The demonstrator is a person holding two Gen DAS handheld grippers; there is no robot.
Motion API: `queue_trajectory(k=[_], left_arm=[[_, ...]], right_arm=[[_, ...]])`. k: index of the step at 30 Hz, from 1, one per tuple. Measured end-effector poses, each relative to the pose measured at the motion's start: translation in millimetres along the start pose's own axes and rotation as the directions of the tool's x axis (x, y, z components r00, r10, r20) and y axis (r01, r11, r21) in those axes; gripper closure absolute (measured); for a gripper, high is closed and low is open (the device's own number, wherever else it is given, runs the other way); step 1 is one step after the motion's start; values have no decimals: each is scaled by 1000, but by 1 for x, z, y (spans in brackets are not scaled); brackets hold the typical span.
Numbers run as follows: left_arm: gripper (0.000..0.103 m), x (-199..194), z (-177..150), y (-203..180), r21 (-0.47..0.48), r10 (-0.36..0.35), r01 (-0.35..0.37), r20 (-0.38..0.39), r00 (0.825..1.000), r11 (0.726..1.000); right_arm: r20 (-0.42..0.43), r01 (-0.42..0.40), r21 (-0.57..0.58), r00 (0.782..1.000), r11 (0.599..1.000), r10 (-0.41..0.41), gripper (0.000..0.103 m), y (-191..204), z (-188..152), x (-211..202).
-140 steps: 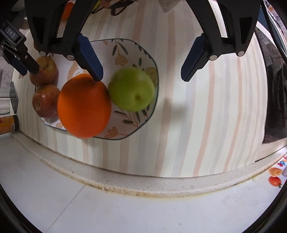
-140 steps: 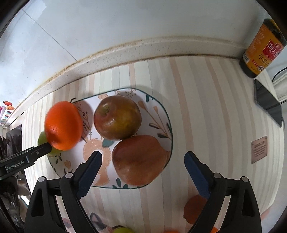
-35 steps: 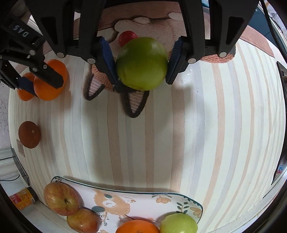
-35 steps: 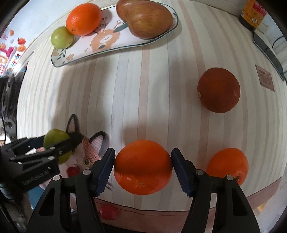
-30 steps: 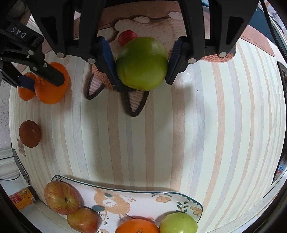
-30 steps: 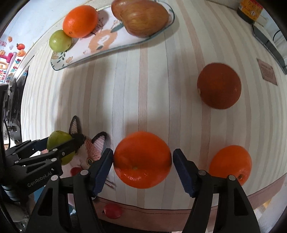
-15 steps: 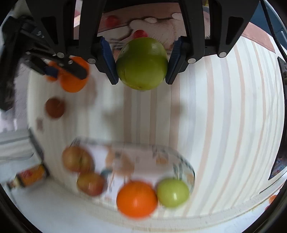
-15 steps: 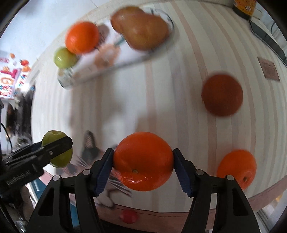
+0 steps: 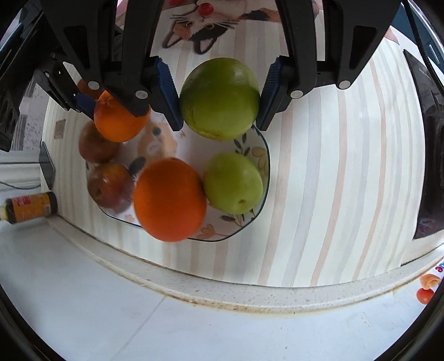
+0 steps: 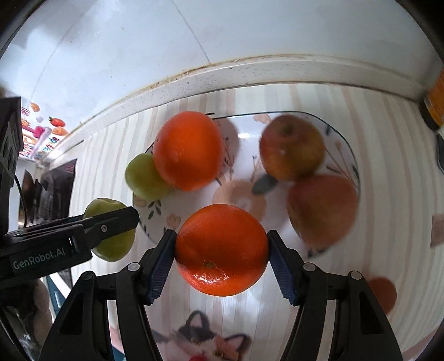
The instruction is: Organize fruits
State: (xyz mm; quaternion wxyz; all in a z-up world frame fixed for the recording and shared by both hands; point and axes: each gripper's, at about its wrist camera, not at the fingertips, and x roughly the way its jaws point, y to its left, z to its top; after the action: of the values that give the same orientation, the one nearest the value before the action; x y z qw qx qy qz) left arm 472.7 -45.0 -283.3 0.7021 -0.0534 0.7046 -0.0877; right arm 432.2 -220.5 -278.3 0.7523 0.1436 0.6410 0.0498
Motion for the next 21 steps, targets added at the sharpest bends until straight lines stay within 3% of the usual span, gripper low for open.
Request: queue_trajectory(k=[9, 10, 11, 12, 14, 21], left_arm=[[51, 21, 7, -3, -31, -15, 13, -58, 998, 999], [50, 21, 8, -4, -32, -17, 15, -57, 998, 999], [42, 18, 7, -4, -28, -26, 25, -51, 998, 999], [25, 14, 7, -5, -25, -35, 34, -41, 999, 999], [10, 6, 8, -7, -20, -30, 30, -13, 999, 999], [10, -33, -3, -3, -10, 14, -13, 81, 997, 1000]], right_arm=[[-43, 43, -9, 998, 999, -44, 34, -3, 14, 31], [-56, 41, -4, 998, 999, -41, 30, -5, 14, 33], [-57, 27, 4, 998, 1000, -27, 19, -5, 14, 33], [-53, 10, 9, 999, 1000, -9, 14, -5, 14, 30], [-42, 24, 4, 999, 1000, -23, 7, -4, 13, 23], [-6, 105, 18, 994, 994, -105, 7, -9, 7, -17]])
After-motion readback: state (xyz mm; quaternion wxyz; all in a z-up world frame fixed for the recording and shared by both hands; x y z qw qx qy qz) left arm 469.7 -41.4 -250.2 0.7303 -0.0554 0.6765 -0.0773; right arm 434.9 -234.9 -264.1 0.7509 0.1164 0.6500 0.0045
